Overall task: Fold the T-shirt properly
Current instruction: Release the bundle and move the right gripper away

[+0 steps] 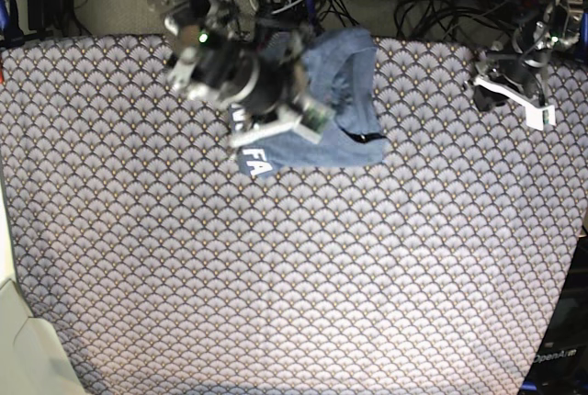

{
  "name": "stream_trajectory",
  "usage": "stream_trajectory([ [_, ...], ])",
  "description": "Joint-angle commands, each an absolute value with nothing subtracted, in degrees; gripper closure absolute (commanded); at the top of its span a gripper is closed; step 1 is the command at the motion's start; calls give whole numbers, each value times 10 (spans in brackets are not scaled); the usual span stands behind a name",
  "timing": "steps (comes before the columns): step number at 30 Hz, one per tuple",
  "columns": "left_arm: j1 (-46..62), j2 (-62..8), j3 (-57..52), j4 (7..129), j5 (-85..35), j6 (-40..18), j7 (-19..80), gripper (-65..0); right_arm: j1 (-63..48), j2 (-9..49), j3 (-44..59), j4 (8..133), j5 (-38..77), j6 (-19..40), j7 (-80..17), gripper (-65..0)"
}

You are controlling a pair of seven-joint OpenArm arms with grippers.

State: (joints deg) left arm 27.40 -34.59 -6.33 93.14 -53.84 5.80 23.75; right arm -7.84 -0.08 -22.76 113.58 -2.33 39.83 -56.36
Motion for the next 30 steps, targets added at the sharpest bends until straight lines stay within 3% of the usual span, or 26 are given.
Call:
stream_trajectory([
  [1, 272, -356, -68, 939, -539, 54, 227, -148, -68, -8, -212, 1143, -15, 400, -551, 0],
  [14, 275, -318, -54, 1035, -545, 54, 231, -148, -57, 5, -172, 1088, -16, 400, -516, 0],
  [19, 270, -298, -22, 1043, -540, 55, 325, -142, -43, 17, -93, 1098, -16, 400, -515, 0],
  [24, 266, -241, -22, 1041, -531, 55, 407, 0, -25, 21, -14, 1096, -16, 400, -516, 0],
  [30, 267, -201, -22, 1042, -506, 55, 458, -3, -29, 33, 22, 1096, -16, 400, -516, 0],
])
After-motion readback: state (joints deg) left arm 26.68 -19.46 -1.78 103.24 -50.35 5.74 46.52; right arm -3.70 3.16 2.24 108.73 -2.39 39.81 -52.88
